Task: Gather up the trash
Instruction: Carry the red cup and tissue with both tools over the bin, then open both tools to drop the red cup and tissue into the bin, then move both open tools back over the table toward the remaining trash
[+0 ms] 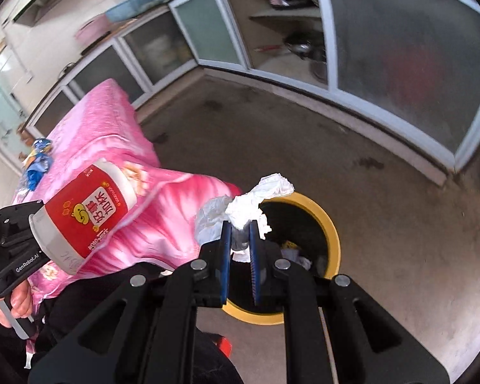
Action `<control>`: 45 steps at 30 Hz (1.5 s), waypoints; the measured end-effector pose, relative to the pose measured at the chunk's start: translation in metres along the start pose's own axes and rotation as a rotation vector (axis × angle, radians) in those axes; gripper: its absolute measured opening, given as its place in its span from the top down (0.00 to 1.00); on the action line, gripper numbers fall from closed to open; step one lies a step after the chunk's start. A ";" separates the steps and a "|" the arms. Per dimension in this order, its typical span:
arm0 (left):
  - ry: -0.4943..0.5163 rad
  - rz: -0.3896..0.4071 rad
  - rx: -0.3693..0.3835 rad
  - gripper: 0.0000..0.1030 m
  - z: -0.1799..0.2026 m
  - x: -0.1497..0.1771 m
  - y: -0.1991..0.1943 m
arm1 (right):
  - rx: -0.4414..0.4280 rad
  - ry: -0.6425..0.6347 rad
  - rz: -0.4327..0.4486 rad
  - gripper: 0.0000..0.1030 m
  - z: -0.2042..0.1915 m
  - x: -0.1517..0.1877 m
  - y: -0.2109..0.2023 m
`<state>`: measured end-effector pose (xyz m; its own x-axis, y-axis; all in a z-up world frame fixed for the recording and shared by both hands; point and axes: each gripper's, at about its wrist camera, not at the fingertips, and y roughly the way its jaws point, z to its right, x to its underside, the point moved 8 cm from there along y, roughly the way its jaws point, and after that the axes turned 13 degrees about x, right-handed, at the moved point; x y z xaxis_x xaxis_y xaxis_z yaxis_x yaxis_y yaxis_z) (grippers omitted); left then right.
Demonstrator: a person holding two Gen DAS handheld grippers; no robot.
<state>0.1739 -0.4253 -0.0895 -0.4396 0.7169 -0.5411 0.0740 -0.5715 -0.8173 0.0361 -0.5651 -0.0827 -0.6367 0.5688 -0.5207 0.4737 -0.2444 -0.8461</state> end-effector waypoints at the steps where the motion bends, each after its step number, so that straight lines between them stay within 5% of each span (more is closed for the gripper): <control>1: 0.002 -0.012 -0.001 0.95 0.003 -0.001 0.009 | 0.005 0.008 -0.008 0.90 0.004 0.002 0.004; 17: -0.043 -0.107 0.001 0.95 0.001 -0.017 0.080 | 0.015 0.076 -0.151 0.89 0.028 0.036 0.066; 19: -0.034 -0.107 0.002 0.91 0.003 -0.017 0.080 | 0.032 0.078 -0.165 0.88 0.030 0.037 0.070; 24: -0.046 -0.087 -0.007 0.51 0.002 -0.021 0.079 | 0.055 0.086 -0.177 0.85 0.037 0.039 0.074; 31: -0.056 -0.077 0.000 0.51 0.004 -0.025 0.077 | 0.057 0.122 -0.181 0.68 0.048 0.035 0.079; 40: -0.078 -0.026 0.037 0.51 0.003 -0.028 0.047 | 0.063 0.110 -0.113 0.68 0.050 0.024 0.047; 45: -0.091 0.089 0.055 0.51 -0.006 -0.032 -0.017 | 0.124 0.055 0.000 0.68 0.050 0.006 0.006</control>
<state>0.1923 -0.4356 -0.0593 -0.5131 0.6243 -0.5890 0.0685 -0.6543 -0.7531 0.0044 -0.6025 -0.0970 -0.6010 0.6097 -0.5168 0.3925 -0.3381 -0.8553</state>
